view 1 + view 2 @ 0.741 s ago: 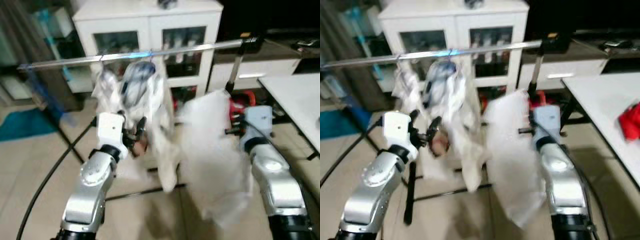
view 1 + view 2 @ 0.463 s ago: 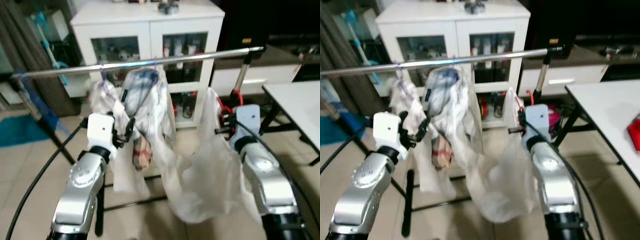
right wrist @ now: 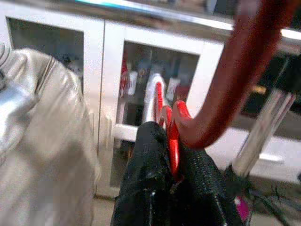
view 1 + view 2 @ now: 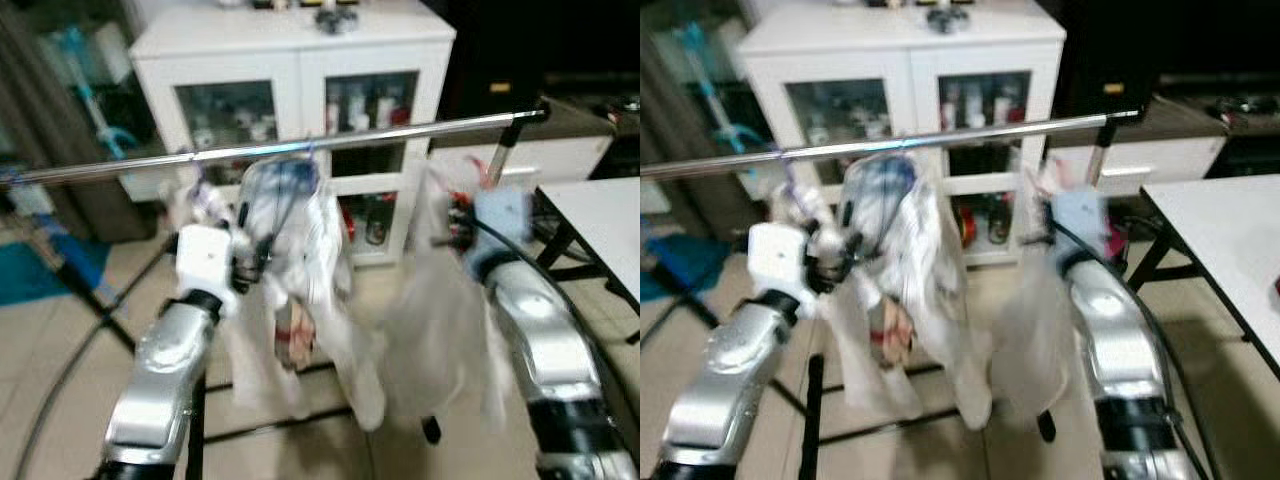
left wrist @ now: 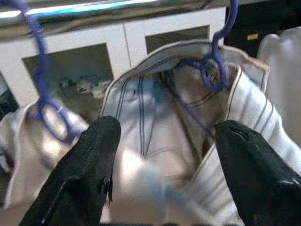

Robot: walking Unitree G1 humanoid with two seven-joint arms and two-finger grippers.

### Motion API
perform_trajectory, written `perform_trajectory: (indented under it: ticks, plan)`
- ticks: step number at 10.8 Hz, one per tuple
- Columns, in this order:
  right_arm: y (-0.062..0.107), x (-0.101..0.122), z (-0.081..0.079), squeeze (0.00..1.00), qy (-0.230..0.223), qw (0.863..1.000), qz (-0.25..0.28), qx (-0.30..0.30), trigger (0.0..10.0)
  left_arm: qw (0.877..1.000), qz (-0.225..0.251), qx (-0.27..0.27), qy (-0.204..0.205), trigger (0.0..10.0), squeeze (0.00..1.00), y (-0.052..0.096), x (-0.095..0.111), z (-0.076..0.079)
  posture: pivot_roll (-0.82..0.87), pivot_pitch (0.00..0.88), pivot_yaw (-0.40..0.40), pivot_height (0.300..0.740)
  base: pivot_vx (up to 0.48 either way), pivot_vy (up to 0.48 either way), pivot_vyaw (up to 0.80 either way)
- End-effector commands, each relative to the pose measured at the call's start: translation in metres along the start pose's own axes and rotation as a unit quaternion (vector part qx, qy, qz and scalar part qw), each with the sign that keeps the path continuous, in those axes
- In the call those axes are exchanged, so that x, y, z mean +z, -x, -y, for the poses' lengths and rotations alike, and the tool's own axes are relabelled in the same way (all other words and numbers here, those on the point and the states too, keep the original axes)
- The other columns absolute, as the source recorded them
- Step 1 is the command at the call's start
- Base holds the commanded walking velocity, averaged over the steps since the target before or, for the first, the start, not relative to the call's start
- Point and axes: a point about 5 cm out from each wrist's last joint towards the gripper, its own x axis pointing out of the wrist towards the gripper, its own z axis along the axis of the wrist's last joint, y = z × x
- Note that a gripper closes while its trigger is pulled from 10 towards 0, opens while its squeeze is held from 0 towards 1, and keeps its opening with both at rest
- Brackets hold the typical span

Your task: Hang hanger

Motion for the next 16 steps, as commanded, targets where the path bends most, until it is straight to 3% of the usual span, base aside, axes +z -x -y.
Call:
perform_trajectory:
  ticks: [1,3,5,7,9,10,13,16]
  plan:
    - [-0.003,0.004,0.004,0.0,0.01,1.0,0.008,-0.001,10.0,1.0,0.007,-0.006,-0.003,10.0,0.18,-0.001,0.003,0.005,-0.11,0.0,0.037,0.74,0.352,0.0,0.8]
    - [-0.008,0.007,0.005,0.0,-0.005,1.0,0.02,-0.005,10.0,1.0,0.007,-0.02,-0.009,10.0,0.18,0.0,0.004,0.007,-0.11,0.0,0.033,0.74,0.341,0.0,0.4]
    - [-0.012,0.011,0.009,0.0,0.008,1.0,0.022,-0.004,10.0,0.996,0.013,-0.088,-0.024,10.0,0.16,0.006,0.008,0.02,-0.11,0.0,0.031,0.74,0.0,0.0,0.0]
    - [-0.023,0.014,0.014,0.0,0.002,1.0,0.016,-0.01,10.0,0.979,0.012,-0.202,-0.01,10.0,0.17,0.016,0.011,0.035,-0.11,0.0,0.033,0.74,0.0,0.0,0.0]
    - [-0.036,0.012,0.014,0.0,0.005,1.0,-0.013,-0.004,10.0,0.963,-0.003,-0.269,0.009,10.0,0.17,0.02,0.015,0.041,-0.11,0.0,0.042,0.74,0.0,0.0,0.0]
    - [-0.052,0.013,0.018,0.0,0.003,0.999,-0.036,-0.003,10.0,0.958,-0.003,-0.287,0.001,10.0,0.17,0.018,0.019,0.041,-0.11,0.0,0.048,0.74,0.0,0.0,0.0]
    - [-0.073,0.016,0.019,0.0,0.013,0.996,-0.083,0.014,10.0,0.952,-0.009,-0.305,-0.002,10.0,0.17,0.017,0.022,0.039,-0.11,0.0,0.055,0.74,0.0,0.0,0.0]
    - [-0.081,0.002,0.014,0.0,0.017,0.989,-0.142,0.033,10.0,0.948,-0.019,-0.317,-0.002,10.0,0.17,0.019,0.022,0.038,-0.1,0.0,0.051,0.74,0.0,0.0,0.0]
